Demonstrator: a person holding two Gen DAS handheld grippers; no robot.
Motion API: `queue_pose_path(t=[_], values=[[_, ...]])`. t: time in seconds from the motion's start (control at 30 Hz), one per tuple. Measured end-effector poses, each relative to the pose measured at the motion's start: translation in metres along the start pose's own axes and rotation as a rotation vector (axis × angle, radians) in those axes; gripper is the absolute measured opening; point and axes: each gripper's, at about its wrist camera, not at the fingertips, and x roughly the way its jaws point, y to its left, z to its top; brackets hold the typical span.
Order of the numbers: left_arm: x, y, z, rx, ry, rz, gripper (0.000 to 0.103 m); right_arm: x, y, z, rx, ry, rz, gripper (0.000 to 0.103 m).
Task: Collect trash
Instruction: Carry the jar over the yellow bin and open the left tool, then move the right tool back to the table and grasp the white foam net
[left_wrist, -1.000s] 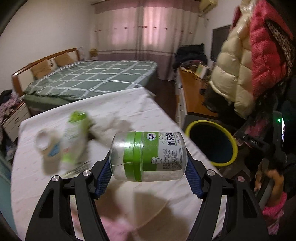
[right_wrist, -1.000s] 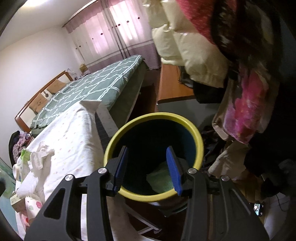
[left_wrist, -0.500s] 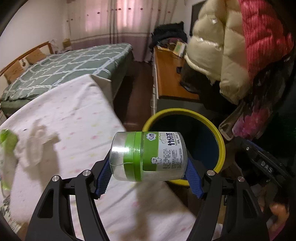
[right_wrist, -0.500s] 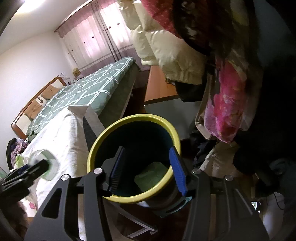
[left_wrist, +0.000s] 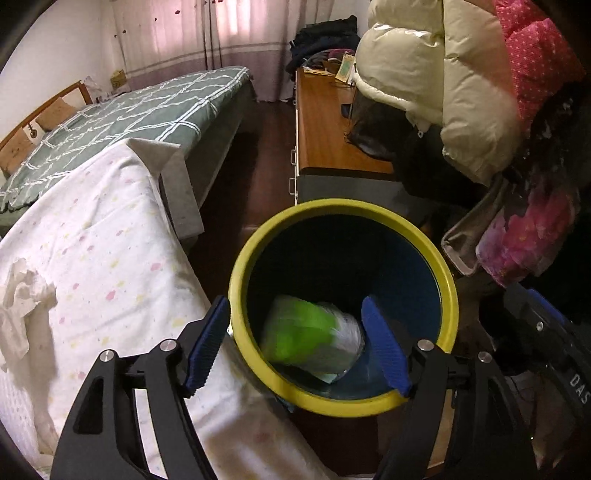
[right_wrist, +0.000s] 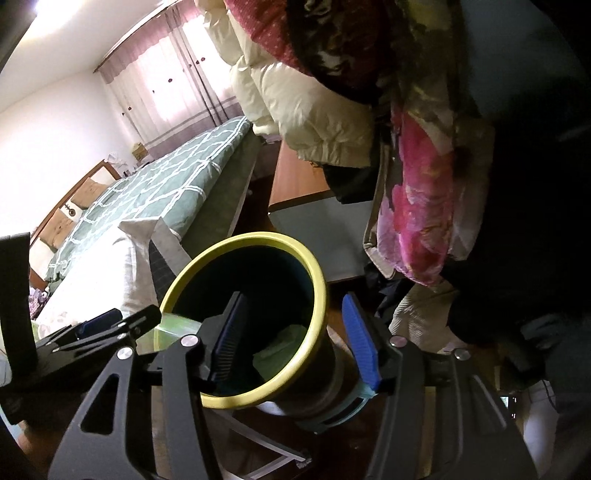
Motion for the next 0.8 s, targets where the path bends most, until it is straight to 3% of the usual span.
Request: queue_pose_path(t=[0.17, 0.27, 0.47, 0.8], values=[[-0.022, 0.011, 0.000, -0.030, -0.034, -0.005, 0.075, -0.002, 0.003, -0.001, -0.009, 0.003, 0.008, 0.053], [-0.053, 0.024, -0.005, -0.067, -0.083, -0.006, 0.084, -0.002, 0.010, -0.003, -0.022, 0.008, 0.019, 0.054], [-0.128, 0.063, -0.027, -0.133, -0.201, 0.049, 0.089, 0.003, 0.035, -0.012, -0.068, 0.038, 0.057, 0.055], [-0.237, 0.170, -0.106, -0.313, -0.337, 0.329, 0.094, 0.010, 0.123, -0.047, -0.239, 0.119, 0.184, 0.057]])
